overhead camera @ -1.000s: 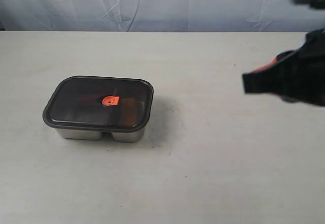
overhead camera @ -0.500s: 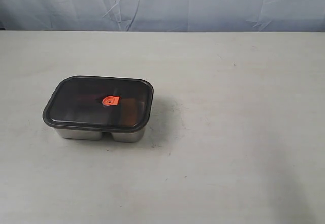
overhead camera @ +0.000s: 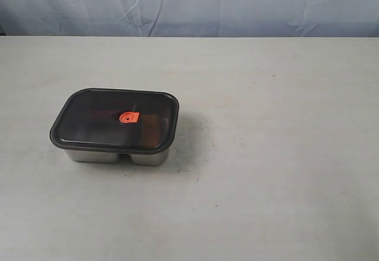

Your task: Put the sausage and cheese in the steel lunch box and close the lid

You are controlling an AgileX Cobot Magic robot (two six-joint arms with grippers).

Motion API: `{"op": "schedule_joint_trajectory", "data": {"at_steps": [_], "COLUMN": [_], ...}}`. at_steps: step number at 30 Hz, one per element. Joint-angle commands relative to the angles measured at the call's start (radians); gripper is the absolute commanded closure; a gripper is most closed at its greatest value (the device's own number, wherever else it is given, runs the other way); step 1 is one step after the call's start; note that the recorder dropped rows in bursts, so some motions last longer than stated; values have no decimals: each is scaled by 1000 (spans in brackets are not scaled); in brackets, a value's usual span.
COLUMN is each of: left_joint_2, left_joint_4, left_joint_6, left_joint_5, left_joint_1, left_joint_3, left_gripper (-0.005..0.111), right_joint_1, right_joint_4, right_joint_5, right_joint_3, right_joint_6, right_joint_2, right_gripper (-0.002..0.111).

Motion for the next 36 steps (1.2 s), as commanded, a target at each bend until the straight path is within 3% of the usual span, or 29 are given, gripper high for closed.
{"op": "schedule_joint_trajectory", "data": {"at_steps": [1,22,30,36], "left_joint_2": [-6,-4,-54,-174], "left_joint_4": [1,9,-10,-32], "left_joint_6": [1,1,1,1], "left_joint_5": [-5,-27,-344,-380], "left_joint_1": [1,1,1,1], "left_joint_3": [0,17,304,545], "left_gripper": [107,107,107,107], "right_joint_1": [-13,-13,-13,-13], "right_joint_4": [18,67,98,100], "right_joint_5": [-9,-23,-23,-23], "right_joint_3": [53,80,80,80], "right_joint_6": [-6,-6,-6,-6], "right_joint_2": [-7,-7,-7,-7], "right_gripper": [109,109,109,109]}}
